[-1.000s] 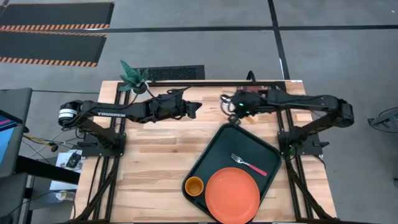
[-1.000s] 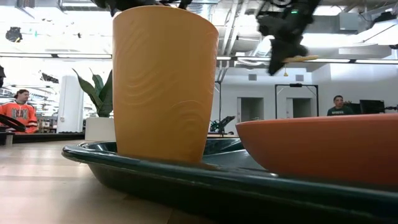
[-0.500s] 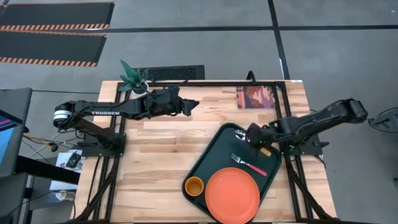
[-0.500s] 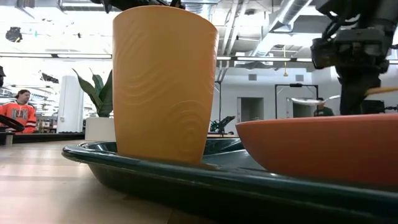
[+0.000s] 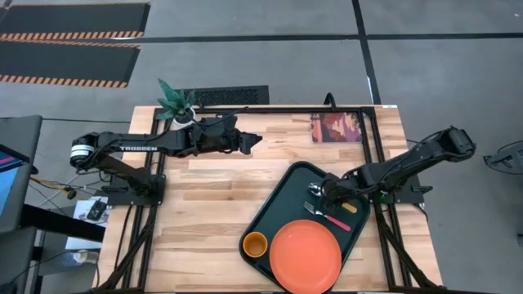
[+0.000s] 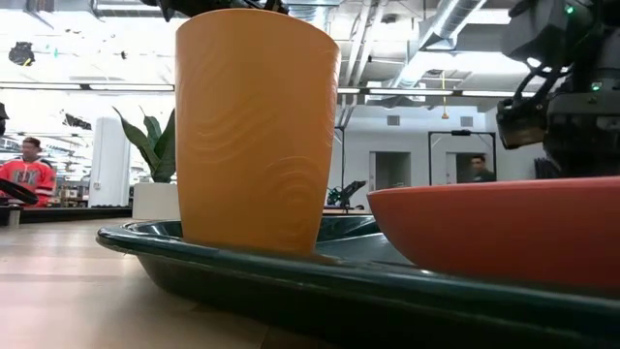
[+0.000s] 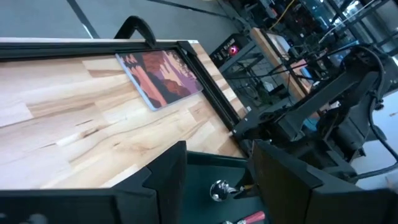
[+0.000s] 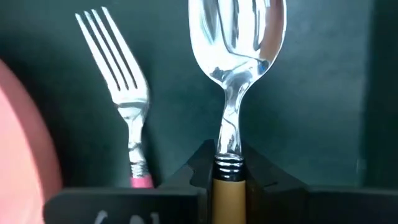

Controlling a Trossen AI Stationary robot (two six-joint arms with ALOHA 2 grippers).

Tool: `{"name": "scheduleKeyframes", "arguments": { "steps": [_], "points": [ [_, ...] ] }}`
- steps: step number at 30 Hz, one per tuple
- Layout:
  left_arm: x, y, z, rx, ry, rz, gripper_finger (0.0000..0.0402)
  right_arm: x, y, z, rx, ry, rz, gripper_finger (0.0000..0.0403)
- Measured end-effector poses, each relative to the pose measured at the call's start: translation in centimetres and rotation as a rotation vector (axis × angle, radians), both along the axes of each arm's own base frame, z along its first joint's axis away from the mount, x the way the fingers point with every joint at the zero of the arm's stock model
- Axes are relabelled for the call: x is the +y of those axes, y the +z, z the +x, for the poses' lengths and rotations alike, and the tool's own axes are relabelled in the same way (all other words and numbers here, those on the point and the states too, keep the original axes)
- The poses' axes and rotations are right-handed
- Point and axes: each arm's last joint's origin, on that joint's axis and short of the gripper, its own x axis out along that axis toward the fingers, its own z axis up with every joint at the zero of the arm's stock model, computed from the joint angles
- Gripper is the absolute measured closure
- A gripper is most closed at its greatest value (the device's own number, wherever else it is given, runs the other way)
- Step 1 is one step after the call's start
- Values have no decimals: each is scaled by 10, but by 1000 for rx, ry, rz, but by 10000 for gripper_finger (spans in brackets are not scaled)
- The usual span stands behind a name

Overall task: Pick and place plate/cup/fork/spoon on tray
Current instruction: Put the yellow spoon on the black serving tray at the top of the pink fork, then return to Home Position

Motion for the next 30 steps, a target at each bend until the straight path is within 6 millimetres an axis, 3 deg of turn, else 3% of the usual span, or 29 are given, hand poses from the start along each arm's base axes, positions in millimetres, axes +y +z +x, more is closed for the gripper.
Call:
{"name": "scheduleKeyframes", "arguments": {
  "steps": [6,14,30],
  "points": [
    [0,0,0,3,-2,5,232,1,-11,4,30,0,9,342],
    [0,0,0,4,-8,5,232,3,-11,4,28,1,11,334],
    [0,-1,0,15,-34,19,232,3,-9,4,34,-53,33,238]
  ]
}}
